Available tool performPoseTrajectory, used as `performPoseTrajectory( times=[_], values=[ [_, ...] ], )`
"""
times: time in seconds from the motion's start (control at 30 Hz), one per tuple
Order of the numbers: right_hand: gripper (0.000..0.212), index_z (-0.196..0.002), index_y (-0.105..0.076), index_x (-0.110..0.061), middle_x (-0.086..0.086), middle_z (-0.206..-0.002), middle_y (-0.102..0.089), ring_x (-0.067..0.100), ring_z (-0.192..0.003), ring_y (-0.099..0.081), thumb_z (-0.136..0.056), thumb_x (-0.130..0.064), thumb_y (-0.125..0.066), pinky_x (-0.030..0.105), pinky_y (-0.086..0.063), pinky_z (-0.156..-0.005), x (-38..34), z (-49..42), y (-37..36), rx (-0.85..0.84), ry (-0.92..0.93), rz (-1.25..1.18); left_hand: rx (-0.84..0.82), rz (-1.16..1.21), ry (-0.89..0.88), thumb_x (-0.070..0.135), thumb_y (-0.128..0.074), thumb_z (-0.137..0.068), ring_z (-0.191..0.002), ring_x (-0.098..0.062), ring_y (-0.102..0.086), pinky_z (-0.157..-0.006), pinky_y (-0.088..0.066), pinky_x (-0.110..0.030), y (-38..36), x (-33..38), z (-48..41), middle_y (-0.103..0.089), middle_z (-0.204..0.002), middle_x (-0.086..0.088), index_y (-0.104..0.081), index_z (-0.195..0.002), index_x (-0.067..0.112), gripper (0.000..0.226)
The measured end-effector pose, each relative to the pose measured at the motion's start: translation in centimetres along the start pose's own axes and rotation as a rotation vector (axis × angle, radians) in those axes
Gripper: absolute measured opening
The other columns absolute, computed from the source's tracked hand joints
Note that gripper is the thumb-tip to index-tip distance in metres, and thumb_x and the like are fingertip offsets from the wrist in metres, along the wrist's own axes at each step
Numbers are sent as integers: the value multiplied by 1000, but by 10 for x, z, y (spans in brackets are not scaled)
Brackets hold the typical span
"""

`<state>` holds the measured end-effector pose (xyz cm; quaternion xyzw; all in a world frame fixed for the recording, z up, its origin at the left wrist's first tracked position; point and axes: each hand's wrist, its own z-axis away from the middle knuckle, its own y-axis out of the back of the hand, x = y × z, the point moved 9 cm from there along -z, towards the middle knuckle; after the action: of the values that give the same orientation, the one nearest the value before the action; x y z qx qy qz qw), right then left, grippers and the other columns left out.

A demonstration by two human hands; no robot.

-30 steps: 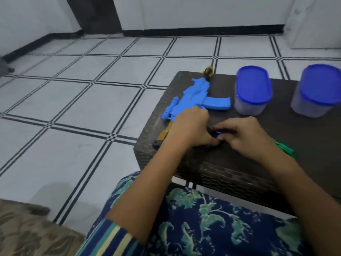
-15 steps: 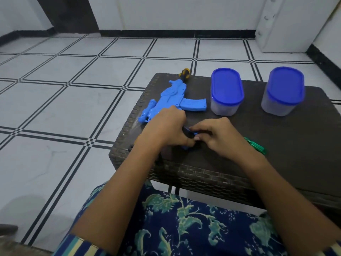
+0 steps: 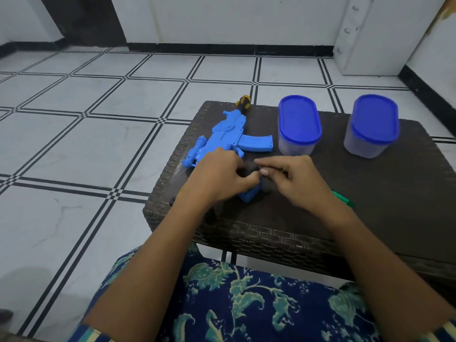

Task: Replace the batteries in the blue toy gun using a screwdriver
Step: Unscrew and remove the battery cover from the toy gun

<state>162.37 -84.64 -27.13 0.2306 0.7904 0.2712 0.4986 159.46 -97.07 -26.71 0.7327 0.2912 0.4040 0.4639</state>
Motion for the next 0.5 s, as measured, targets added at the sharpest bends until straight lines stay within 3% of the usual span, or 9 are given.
performPoseTrajectory(
  times=[0.07, 0.2, 0.27, 0.33, 0.43, 0.5],
  values=[
    [40, -125, -65, -10, -1, -109, -72, -7, -93, -63, -85, -4, -70, 4, -47, -81, 1, 1, 0, -2, -36, -59, 107, 41, 26, 46, -52, -86, -47, -14, -35, -53, -36, -35, 7, 0, 2, -41, -46, -2, -59, -58, 8, 48],
    [57, -131, -60, -16, -7, -116, -69, 0, -106, -63, -77, -15, -80, 14, -52, -85, -6, 4, -5, 3, -45, -122, 283, 170, 51, 33, -53, -93, -41, -11, -31, -48, -22, -28, 21, 6, 3, -31, -42, 5, -32, -47, 23, 52],
    [55, -128, -62, -15, -7, -112, -69, 1, -101, -64, -76, -16, -80, 15, -53, -84, -12, 4, -6, 41, -24, -114, 296, 313, 71, 36, -51, -94, -42, -15, -41, -45, -30, -31, 15, 7, 1, -44, -43, -3, -46, -49, 13, 51],
    [49, -123, -65, -13, -9, -97, -69, -4, -85, -65, -76, -13, -79, 12, -53, -74, -13, 5, -2, 114, -33, -82, 293, 442, 97, 39, -51, -95, -46, -20, -49, -48, -37, -39, 7, 7, 0, -54, -48, -9, -56, -57, 1, 53],
    [32, -109, -71, -14, -11, -78, -66, -1, -70, -62, -78, -17, -77, 18, -52, -60, -12, 7, 9, 187, -50, 23, 193, 520, 66, 42, -53, -94, -41, -8, -45, -46, -30, -16, 5, 9, -3, -47, -40, 7, -52, -52, 11, 52],
    [25, -99, -74, -12, -2, -75, -70, 8, -67, -63, -79, -27, -77, 31, -51, -58, -4, 8, 13, 158, -109, 81, 41, 399, -27, 52, -49, -92, -54, -3, -53, -66, -38, -12, -2, 10, -3, -57, -52, 10, -60, -64, 18, 46]
  ],
)
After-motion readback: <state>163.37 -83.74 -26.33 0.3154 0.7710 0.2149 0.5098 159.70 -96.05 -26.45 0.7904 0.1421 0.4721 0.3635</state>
